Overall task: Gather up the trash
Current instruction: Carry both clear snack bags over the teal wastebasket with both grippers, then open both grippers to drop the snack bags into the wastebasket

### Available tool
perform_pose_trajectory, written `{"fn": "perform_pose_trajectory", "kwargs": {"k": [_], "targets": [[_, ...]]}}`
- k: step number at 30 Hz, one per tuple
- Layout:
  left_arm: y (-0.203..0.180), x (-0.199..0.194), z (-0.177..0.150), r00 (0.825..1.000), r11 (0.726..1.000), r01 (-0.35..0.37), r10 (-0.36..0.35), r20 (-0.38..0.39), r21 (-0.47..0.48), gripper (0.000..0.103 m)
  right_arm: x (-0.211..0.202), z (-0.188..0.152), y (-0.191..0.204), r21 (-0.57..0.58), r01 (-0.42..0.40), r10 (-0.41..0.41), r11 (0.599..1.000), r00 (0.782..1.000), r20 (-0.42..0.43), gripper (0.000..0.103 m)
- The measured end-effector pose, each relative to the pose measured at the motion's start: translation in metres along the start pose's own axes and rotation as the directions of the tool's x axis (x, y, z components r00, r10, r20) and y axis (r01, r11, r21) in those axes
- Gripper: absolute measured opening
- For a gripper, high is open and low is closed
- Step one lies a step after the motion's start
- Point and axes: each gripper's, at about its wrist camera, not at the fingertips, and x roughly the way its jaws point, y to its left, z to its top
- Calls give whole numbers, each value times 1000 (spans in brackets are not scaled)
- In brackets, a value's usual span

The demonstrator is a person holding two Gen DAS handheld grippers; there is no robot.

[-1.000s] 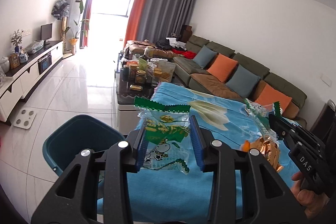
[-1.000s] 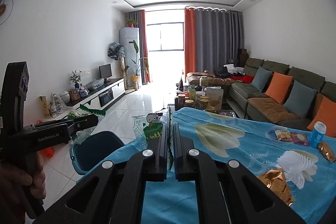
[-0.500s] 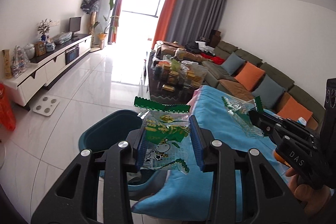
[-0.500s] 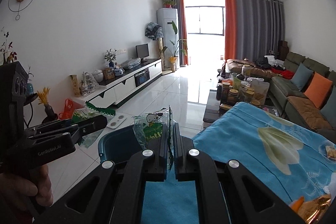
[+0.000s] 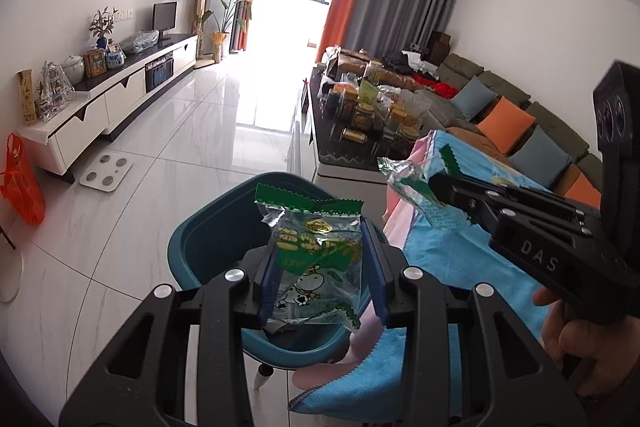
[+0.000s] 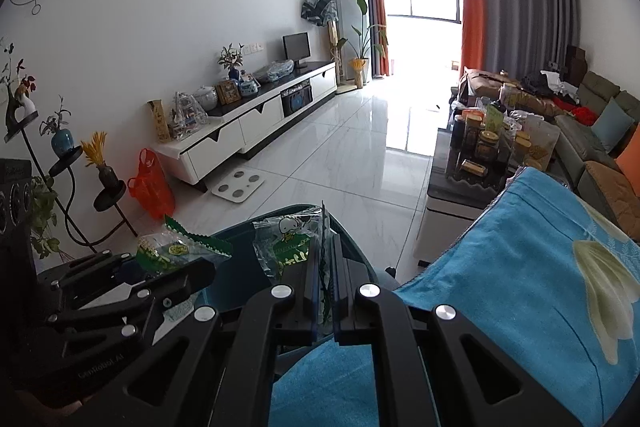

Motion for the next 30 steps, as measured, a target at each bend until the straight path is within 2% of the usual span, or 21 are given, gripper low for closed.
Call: {"fn": "perform_pose_trajectory", "kwargs": {"k": [4,7,11,17,21,24,26,30], "targets": [[-13,39,3,999,1000,-12,13,-43,15,37,27,2,-1,-13,1,-1,1000,998,-66,4],[-12,63,0,997,999,-26,28,-77,21,37,47,3,-10,16,-21,23,1000,992,-126,4],[-8,94,-5,992,998,-48,51,-117,34,37,65,0,-9,8,-13,14,1000,985,-169,4],[-7,126,-8,984,997,-61,69,-162,54,39,78,3,-9,13,-16,19,1000,975,-223,6],[-8,139,-8,983,995,-65,77,-167,74,41,87,6,-9,20,-22,27,1000,965,-259,10],[-10,143,-8,983,994,-73,85,-164,83,50,90,8,-10,19,-14,18,1000,964,-264,15],[-9,143,-7,983,993,-82,95,-155,88,61,92,7,-9,19,-13,18,1000,963,-269,17],[-9,138,-7,985,992,-86,98,-141,88,78,91,8,-12,30,-12,19,999,965,-261,35]]}}
